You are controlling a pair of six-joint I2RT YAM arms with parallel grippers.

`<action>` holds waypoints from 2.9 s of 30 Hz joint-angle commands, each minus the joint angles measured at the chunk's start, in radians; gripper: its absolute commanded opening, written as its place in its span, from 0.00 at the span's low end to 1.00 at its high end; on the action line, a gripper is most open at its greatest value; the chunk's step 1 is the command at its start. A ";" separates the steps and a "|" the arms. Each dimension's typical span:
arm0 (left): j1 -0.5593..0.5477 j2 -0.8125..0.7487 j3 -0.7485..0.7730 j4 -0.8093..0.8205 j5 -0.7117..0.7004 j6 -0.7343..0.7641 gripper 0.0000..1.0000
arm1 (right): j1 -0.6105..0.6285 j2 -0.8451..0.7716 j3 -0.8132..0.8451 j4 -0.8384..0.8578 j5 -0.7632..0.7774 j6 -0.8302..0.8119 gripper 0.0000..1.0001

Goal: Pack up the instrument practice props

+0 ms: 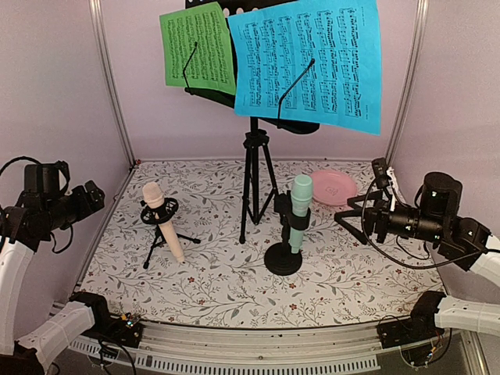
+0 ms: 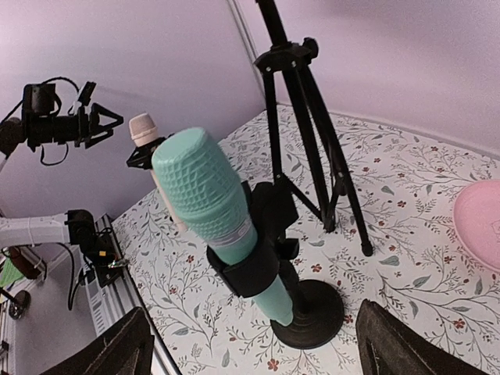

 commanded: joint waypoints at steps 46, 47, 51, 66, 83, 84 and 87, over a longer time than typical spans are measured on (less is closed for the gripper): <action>-0.021 0.023 0.245 -0.128 0.268 0.033 0.86 | 0.297 0.434 -0.214 0.856 0.342 -0.272 0.64; -0.021 0.032 0.265 -0.133 0.294 0.038 0.87 | 0.298 0.445 -0.213 0.865 0.342 -0.264 0.65; -0.021 0.087 0.343 -0.135 0.395 0.063 0.88 | 0.298 0.483 -0.199 0.876 0.349 -0.228 0.68; -0.051 0.186 0.458 -0.033 0.592 0.065 0.99 | 0.297 0.514 -0.191 0.922 0.398 -0.232 0.53; -0.526 0.321 0.385 0.192 0.507 0.149 0.99 | 0.241 0.362 -0.223 0.793 -0.016 -0.219 0.38; -0.563 0.333 0.374 0.219 0.501 0.157 0.99 | 0.232 0.356 -0.221 0.786 -0.052 -0.210 0.38; -0.674 0.358 0.327 0.325 0.506 0.225 0.99 | 0.206 0.347 -0.216 0.759 -0.167 -0.198 0.38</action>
